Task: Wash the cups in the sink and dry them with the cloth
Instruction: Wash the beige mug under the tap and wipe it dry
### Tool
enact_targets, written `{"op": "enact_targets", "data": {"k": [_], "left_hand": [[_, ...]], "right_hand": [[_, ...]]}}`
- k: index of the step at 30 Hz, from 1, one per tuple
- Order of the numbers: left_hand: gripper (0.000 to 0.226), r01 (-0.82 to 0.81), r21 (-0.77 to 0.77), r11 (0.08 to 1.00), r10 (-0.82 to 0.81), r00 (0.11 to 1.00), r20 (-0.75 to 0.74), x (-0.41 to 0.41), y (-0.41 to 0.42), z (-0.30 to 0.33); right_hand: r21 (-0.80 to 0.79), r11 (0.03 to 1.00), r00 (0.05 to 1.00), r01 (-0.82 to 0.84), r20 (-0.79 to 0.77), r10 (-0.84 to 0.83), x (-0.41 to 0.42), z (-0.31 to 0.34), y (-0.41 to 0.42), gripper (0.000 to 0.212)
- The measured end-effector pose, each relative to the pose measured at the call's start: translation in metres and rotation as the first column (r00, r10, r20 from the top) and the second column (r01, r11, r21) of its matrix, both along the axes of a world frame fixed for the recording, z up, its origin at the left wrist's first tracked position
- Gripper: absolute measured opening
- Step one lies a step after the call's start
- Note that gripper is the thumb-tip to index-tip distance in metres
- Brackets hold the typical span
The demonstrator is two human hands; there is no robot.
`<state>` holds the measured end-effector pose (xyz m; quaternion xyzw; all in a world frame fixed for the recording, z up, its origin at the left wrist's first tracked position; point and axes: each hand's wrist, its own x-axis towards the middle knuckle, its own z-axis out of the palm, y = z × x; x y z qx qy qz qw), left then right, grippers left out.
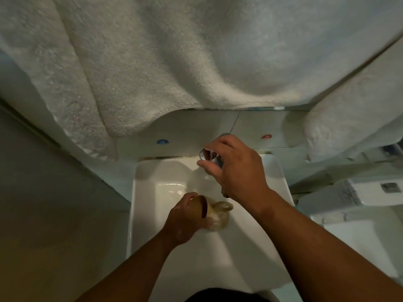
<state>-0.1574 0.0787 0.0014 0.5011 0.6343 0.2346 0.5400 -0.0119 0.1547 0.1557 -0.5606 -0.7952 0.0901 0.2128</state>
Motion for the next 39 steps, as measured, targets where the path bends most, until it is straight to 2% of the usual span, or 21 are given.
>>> {"op": "enact_targets", "data": {"k": [9,13,20,25,27,28,31,33,35,37,39], "left_hand": [[0.076,-0.109,-0.095,0.990,0.121,0.984,0.133,0.009,-0.010,0.006],[0.075,-0.160,-0.115,0.980,0.178,0.970,0.168,0.013,-0.015,0.007],[0.067,-0.293,-0.244,0.924,0.355,0.896,0.267,0.019,-0.020,0.014],[0.068,-0.322,-0.343,0.882,0.434,0.840,0.326,0.019,-0.023,0.014],[0.071,-0.310,-0.376,0.873,0.448,0.816,0.365,0.020,-0.025,0.016],[0.074,-0.311,-0.394,0.865,0.462,0.801,0.381,0.021,-0.026,0.017],[0.069,-0.330,-0.432,0.839,0.510,0.754,0.414,0.018,-0.030,0.021],[0.052,-0.344,-0.455,0.821,0.542,0.719,0.435,0.012,-0.033,0.021],[0.050,-0.363,-0.489,0.793,0.588,0.665,0.460,0.006,-0.036,0.020],[0.054,-0.371,-0.507,0.778,0.612,0.631,0.477,0.001,-0.038,0.021],[0.055,-0.360,-0.501,0.787,0.601,0.632,0.489,-0.001,-0.039,0.023]], "right_hand": [[0.029,0.999,0.996,-0.027,-0.080,0.029,0.008,0.002,0.008,0.038],[0.040,0.998,0.993,-0.039,-0.112,0.043,0.010,0.003,0.011,0.035],[0.032,0.998,0.991,-0.053,-0.119,0.056,0.014,0.005,0.015,0.034],[0.009,0.997,0.992,-0.071,-0.106,0.072,0.014,0.006,0.016,0.036],[-0.036,0.996,0.982,-0.086,-0.170,0.079,0.018,0.008,0.012,0.040],[-0.067,0.994,0.966,-0.082,-0.249,0.063,0.023,0.008,0.007,0.040],[-0.104,0.993,0.867,0.053,-0.489,-0.098,0.049,-0.001,-0.020,0.018],[-0.218,0.964,0.818,0.150,-0.521,-0.245,0.072,-0.027,-0.041,0.014],[-0.456,0.873,0.833,0.175,-0.404,-0.378,0.093,-0.064,-0.058,0.009],[-0.656,0.745,0.875,0.120,-0.285,-0.392,0.102,-0.095,-0.067,0.023],[-0.794,0.608,0.883,-0.008,-0.291,-0.368,0.096,-0.107,-0.069,0.038]]}}
